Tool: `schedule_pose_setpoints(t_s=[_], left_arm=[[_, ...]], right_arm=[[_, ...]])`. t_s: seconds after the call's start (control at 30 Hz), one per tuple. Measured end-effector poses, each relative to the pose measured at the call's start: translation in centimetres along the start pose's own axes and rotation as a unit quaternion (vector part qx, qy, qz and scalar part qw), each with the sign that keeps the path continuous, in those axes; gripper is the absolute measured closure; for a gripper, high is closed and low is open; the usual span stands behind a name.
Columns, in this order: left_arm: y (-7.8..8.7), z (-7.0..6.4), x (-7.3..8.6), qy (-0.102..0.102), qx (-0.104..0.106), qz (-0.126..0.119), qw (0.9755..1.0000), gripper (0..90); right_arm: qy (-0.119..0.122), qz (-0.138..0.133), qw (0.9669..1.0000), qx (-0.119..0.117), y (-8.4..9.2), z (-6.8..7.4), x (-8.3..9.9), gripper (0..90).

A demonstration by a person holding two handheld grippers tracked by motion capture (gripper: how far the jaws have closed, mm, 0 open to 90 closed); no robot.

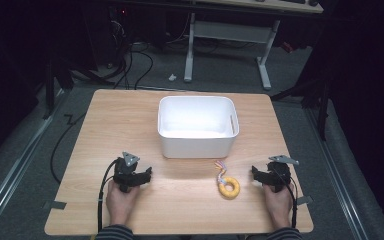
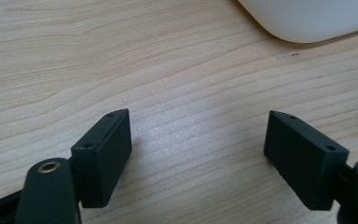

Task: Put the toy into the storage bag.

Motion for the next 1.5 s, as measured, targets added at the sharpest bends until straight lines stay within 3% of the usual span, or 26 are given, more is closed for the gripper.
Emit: schedule_pose_setpoints(t_s=[0.63, 0.9, 1.07, 1.2, 1.33, 1.5], left_arm=[[0.0, 0.0, 0.0, 0.000, -0.001, 0.000, 1.0000, 23.4], [0.0, 0.0, 0.0, 0.000, 0.000, 0.000, 1.0000, 23.5], [0.0, 0.0, 0.0, 0.001, 0.000, 0.000, 1.0000, 23.5], [0.0, 0.0, 0.0, 0.001, 0.000, 0.000, 1.0000, 23.5], [0.0, 0.0, 0.0, 0.001, 0.001, 0.001, 1.0000, 23.4], [0.0, 0.1, 0.0, 0.002, 0.001, 0.000, 1.0000, 23.4]], right_arm=[[0.003, 0.002, 1.0000, -0.002, 0.0, 0.0, 0.0, 16.1], [0.020, 0.010, 0.9996, -0.020, 0.2, -0.2, 0.0, 16.0], [0.016, 0.013, 0.9996, -0.020, 0.5, -0.4, 0.0, 25.3], [0.018, 0.015, 0.9995, -0.020, 0.6, -0.5, 0.0, 27.3], [0.037, 0.028, 0.9988, -0.014, 0.8, -0.4, -0.5, 29.6], [0.042, 0.015, 0.9988, -0.022, 1.4, -0.4, -0.9, 33.3]])
Point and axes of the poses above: each handheld gripper's, and its own axes: y roughly backward along the jaws, x roughly out of its underside, z roughly to its left, the point moved 2 cm from there along -y, roughly forward along the jaws, and after that the axes turned 4 degrees about y, right-handed, at the moved point
